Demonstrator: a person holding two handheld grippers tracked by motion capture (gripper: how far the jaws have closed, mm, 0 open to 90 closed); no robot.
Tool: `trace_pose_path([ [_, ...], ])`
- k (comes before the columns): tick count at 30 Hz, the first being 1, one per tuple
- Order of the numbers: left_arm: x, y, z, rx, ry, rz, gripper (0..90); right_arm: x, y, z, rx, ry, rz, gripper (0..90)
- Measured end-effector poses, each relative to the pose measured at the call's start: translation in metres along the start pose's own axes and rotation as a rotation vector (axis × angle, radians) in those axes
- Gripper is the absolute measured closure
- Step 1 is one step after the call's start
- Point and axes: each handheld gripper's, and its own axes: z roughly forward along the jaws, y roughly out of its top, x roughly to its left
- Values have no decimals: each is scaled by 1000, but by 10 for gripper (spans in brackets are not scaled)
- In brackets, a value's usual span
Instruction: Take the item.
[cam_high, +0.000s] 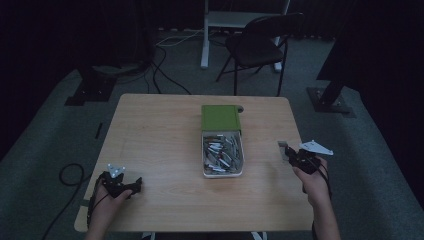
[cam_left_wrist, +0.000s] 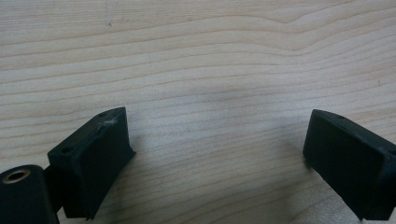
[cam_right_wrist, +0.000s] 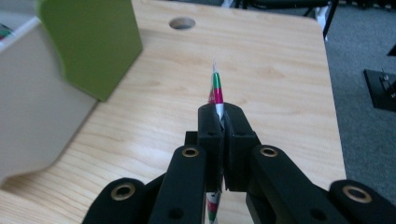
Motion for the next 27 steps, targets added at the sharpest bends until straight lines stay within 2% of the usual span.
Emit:
trace_pose_path([
  [1,0,0,0,0,0,0,80,-3,-5,2,6,-3,14,875],
  [5,0,0,0,0,0,0,80,-5,-12,3,19,-18,14,874],
  [6,0,0,0,0,0,0,81,-6,-15,3,26,-37,5,874],
  [10,0,0,0,-1,0,0,81,-8,-19,5,37,-63,-4,874],
  [14,0,0,0,-1,0,0,81,-6,-25,9,55,-76,-19,874],
  [21,0,0,0,-1,0,0,81,4,-32,15,70,-59,-23,873],
  [27,0,0,0,-1,0,0,81,22,-40,27,108,-17,-40,870],
])
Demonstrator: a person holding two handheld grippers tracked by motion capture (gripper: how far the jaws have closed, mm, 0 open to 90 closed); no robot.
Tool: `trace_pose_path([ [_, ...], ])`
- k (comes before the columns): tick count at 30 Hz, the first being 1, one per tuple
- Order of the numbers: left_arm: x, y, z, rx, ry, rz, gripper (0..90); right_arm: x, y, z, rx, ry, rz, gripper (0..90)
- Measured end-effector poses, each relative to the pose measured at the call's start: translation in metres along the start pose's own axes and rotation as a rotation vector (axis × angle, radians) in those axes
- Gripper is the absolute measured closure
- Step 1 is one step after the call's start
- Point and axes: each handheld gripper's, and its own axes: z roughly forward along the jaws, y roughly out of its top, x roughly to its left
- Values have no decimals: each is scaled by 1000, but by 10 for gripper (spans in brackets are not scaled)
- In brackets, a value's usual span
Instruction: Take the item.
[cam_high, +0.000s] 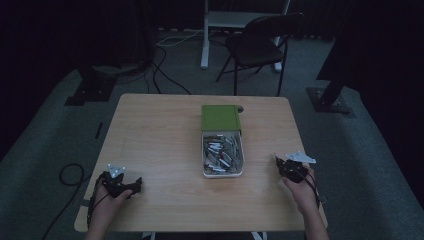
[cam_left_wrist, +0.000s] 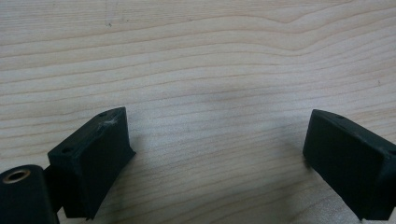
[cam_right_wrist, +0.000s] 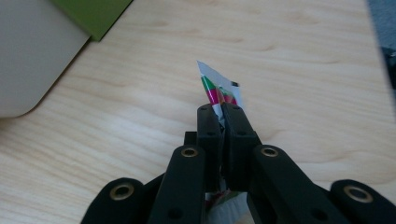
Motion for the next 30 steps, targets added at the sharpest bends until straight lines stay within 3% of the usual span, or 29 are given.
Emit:
trace_pose_path([
  [9,0,0,0,0,0,0,81,19,-10,18,57,28,-30,863],
  [16,0,0,0,0,0,0,81,22,-9,20,68,60,-30,813],
  [23,0,0,0,0,0,0,81,26,-6,19,84,95,-60,675],
  [27,0,0,0,1,0,0,81,29,-3,16,63,135,-48,589],
  [28,0,0,0,1,0,0,81,31,-1,14,53,146,-45,521],
  [30,0,0,0,1,0,0,81,33,1,11,44,156,-50,474],
])
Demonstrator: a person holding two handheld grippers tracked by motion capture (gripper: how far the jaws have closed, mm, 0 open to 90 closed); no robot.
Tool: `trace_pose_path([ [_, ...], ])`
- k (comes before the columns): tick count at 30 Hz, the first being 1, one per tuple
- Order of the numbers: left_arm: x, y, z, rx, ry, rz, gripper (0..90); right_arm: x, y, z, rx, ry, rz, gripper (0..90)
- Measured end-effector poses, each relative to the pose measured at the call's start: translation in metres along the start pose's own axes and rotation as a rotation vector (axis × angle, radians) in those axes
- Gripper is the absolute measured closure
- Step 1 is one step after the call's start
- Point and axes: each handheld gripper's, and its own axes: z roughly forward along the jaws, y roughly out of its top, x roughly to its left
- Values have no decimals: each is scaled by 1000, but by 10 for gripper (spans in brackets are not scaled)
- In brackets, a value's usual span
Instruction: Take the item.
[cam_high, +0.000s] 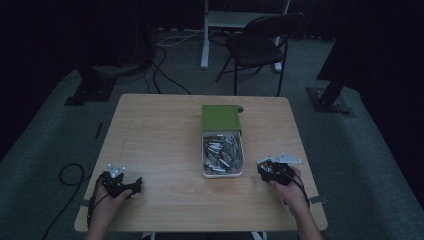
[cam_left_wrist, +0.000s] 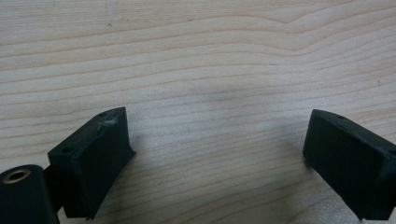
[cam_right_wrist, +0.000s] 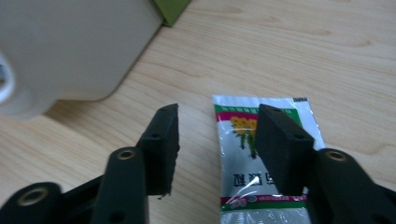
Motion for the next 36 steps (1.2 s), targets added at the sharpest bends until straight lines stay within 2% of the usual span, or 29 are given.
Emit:
trace_pose_path([
  [1,0,0,0,0,0,0,81,0,0,0,0,0,0,474],
  [2,0,0,0,0,0,0,81,2,2,-2,2,11,-8,418],
  [5,0,0,0,0,-1,0,81,3,3,-3,-3,18,-10,377],
  [6,0,0,0,1,0,0,81,4,4,-4,-2,31,-9,324],
  [7,0,0,0,1,1,-1,81,4,4,-4,-2,31,-9,324],
  [8,0,0,0,0,-1,-1,81,5,3,-5,-8,43,-3,282],
  [12,-1,0,0,0,-6,5,81,7,2,-4,-12,55,-22,245],
  [13,-1,0,0,-1,-9,9,81,10,1,-4,-20,75,-26,219],
  [18,-1,0,0,0,-12,11,81,14,-1,-4,-26,97,-38,216],
  [21,-1,0,0,-1,-12,11,81,21,-6,-4,-44,170,-81,214],
  [23,-1,0,0,-1,-12,12,81,24,-9,-3,-40,203,-82,208],
  [31,-1,0,0,-2,-13,11,80,35,-18,1,-20,255,-123,194],
  [34,-1,0,0,-2,-12,11,80,37,-22,2,-17,292,-133,160],
  [36,-1,0,0,-1,-12,11,81,38,-23,2,-9,294,-143,160],
])
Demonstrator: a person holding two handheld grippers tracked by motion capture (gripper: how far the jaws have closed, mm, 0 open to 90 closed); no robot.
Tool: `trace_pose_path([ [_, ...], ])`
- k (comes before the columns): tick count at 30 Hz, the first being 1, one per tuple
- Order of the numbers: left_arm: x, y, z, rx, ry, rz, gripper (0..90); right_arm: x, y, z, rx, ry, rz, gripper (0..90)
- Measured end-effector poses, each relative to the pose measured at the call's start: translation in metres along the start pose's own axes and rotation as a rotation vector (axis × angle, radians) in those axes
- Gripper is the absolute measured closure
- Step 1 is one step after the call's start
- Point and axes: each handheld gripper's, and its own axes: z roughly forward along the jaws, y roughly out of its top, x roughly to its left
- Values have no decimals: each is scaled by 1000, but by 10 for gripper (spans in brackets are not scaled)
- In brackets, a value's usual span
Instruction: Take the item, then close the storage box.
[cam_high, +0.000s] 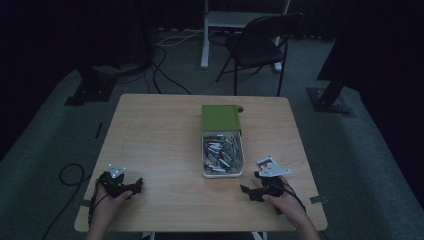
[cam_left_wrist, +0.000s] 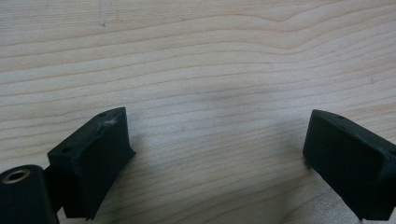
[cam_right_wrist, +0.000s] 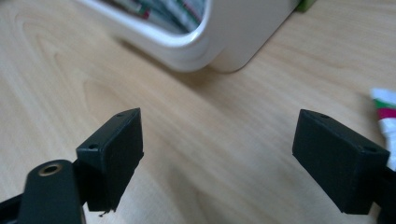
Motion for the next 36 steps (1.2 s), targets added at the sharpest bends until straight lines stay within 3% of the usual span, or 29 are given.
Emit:
trace_pose_path([
  [4,0,0,0,0,0,0,80,1,-2,1,17,-6,-22,160],
  [7,0,0,0,-1,0,0,81,3,-6,2,52,-5,-83,160],
  [13,0,0,0,-1,0,0,82,3,-9,4,60,0,-95,156],
  [20,-1,0,0,0,5,-5,81,7,-8,6,83,-16,-143,123],
  [24,-1,0,0,1,-1,0,81,7,-8,6,83,-16,-143,123],
  [27,-3,-1,-1,1,-34,39,81,7,-8,6,83,-15,-144,123],
  [36,-19,1,-2,-5,-104,102,81,4,-4,3,68,2,-104,137],
])
